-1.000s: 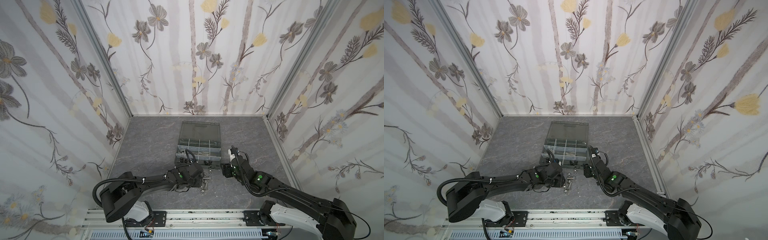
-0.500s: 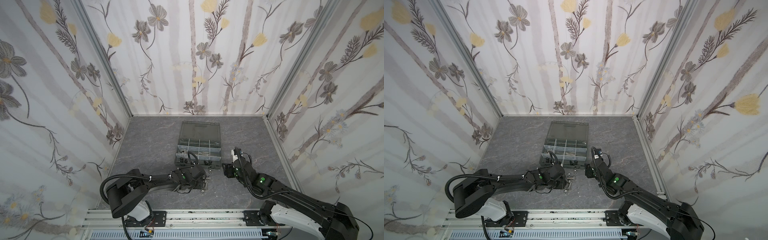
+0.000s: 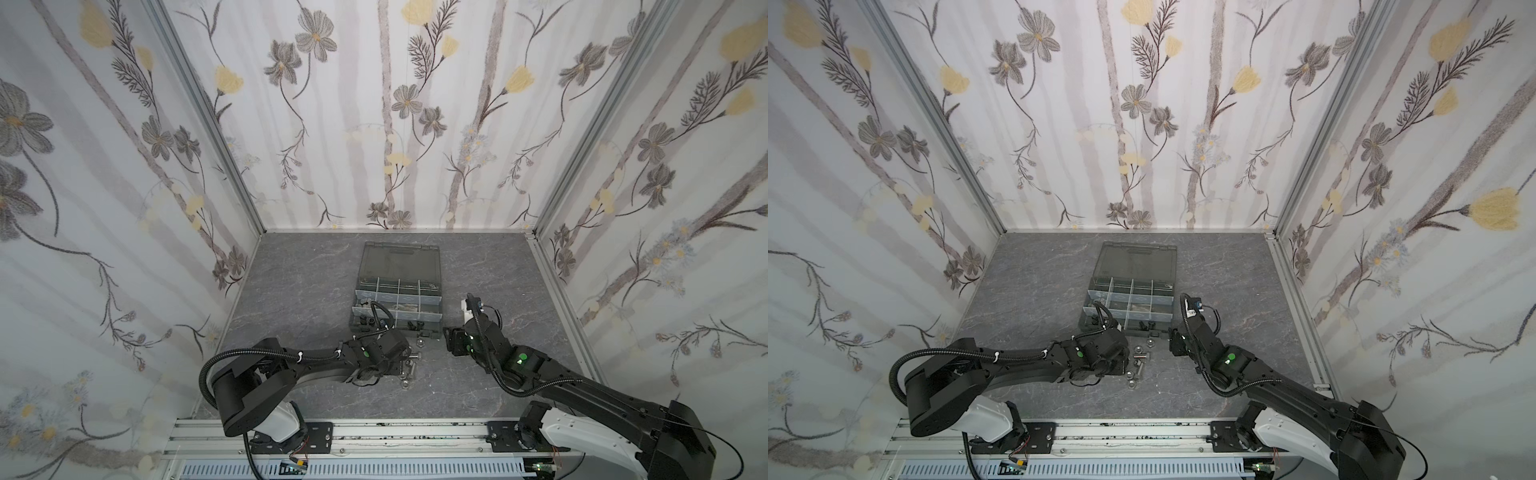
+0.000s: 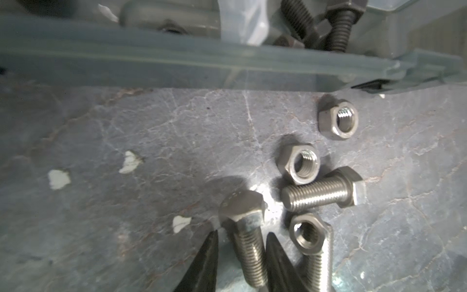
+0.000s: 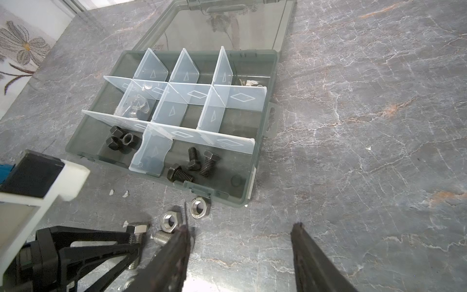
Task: Sort the screws and nuts into containers
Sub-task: 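Raise the right gripper while the left gripper reaches down to a silver bolt, then close the left gripper on a silver hex bolt and lift it, then carry the bolt with the left gripper into an empty compartment, open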
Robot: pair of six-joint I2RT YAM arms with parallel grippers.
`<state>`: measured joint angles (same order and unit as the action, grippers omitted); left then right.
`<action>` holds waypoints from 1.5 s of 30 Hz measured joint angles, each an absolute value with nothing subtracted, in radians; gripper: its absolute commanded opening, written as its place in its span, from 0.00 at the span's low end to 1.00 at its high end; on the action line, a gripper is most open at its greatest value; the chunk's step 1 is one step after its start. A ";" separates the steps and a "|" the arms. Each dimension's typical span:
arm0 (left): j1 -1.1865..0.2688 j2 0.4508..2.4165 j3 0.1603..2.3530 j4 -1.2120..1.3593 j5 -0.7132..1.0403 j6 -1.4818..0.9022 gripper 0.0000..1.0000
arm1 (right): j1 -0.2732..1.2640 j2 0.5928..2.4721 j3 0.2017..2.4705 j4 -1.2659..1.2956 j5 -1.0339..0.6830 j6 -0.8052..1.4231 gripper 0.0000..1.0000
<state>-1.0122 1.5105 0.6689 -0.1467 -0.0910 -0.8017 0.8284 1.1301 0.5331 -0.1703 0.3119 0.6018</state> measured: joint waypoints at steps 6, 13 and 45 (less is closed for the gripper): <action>-1.007 1.515 0.699 -0.249 -0.149 -0.758 0.34 | 0.828 1.132 0.531 -0.168 0.305 0.606 0.64; -1.006 1.531 0.724 -0.301 -0.180 -0.705 0.28 | 0.828 1.142 0.524 -0.154 0.290 0.612 0.64; -0.715 1.532 1.063 -0.330 -0.069 -0.458 0.15 | 0.828 1.151 0.519 -0.132 0.282 0.620 0.64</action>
<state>-0.7147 1.5322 1.0634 -0.3298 -0.0689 -0.4580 0.8284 1.1511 0.5194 -0.1322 0.2825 0.6205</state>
